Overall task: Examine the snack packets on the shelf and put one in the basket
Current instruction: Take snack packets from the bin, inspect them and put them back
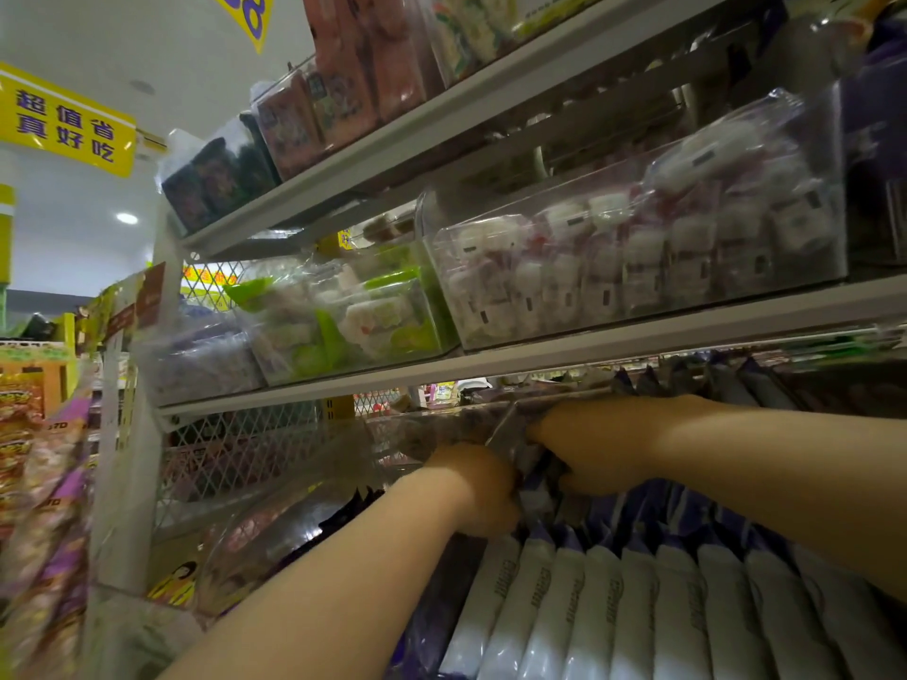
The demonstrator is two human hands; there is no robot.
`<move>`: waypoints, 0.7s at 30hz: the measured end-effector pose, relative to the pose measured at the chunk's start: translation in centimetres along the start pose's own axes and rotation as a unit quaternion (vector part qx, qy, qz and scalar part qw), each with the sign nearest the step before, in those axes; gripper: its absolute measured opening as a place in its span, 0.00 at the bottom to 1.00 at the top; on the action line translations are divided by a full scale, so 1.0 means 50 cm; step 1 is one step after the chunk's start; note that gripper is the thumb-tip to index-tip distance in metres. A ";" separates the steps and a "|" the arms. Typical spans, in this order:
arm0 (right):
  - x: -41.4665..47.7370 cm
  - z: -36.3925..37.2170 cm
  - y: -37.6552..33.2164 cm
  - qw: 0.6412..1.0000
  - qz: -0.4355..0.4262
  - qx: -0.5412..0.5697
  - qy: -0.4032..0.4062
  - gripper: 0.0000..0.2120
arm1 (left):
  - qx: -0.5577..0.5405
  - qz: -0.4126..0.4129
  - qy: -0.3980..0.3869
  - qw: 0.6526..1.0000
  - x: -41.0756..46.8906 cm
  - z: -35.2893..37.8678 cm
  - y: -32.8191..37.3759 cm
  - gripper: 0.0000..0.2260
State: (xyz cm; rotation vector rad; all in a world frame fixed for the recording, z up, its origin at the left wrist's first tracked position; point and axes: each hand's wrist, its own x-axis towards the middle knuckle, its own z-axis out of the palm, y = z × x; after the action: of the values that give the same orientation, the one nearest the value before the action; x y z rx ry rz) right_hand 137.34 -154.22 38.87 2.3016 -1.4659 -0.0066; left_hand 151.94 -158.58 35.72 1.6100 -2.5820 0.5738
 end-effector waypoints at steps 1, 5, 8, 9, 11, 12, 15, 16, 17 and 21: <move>-0.005 -0.004 -0.001 1.000 -0.003 -0.008 0.006 0.13 | -0.047 -0.004 0.022 0.999 -0.001 0.002 -0.004 0.17; -0.046 -0.024 0.014 0.998 0.012 -0.054 -0.011 0.14 | -0.066 0.017 0.037 0.997 -0.001 0.015 -0.010 0.19; -0.079 -0.024 0.037 0.997 0.013 -0.065 -0.028 0.21 | 0.021 0.000 0.035 0.999 0.002 0.018 -0.006 0.18; -0.086 -0.020 0.044 0.997 0.010 -0.067 -0.021 0.24 | 0.047 -0.002 0.042 0.998 0.007 0.017 -0.004 0.18; -0.094 -0.013 0.055 0.998 0.003 -0.064 0.000 0.27 | 0.118 0.010 0.067 0.991 0.015 0.004 0.001 0.18; -0.095 -0.011 0.059 0.998 -0.001 -0.063 0.009 0.28 | 0.143 0.016 0.077 0.987 0.023 -0.003 0.002 0.18; -0.091 -0.007 0.066 0.998 -0.011 -0.059 0.022 0.28 | 0.139 0.020 0.060 0.988 0.046 0.000 -0.007 0.19; -0.089 -0.006 0.066 0.998 -0.015 -0.057 0.023 0.28 | 0.132 0.022 0.048 0.990 0.051 0.002 -0.009 0.19; -0.087 -0.004 0.068 0.998 -0.019 -0.055 0.023 0.27 | 0.127 0.025 0.042 0.991 0.059 0.008 -0.011 0.19; -0.082 -0.001 0.075 0.998 -0.029 -0.045 0.026 0.26 | 0.114 0.024 0.022 0.993 0.099 0.019 -0.012 0.19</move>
State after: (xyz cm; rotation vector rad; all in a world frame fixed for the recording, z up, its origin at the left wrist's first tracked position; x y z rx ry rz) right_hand 132.26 -152.02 39.31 2.2543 -1.3442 -0.0284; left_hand 150.36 -163.37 36.13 1.5777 -2.6093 0.9267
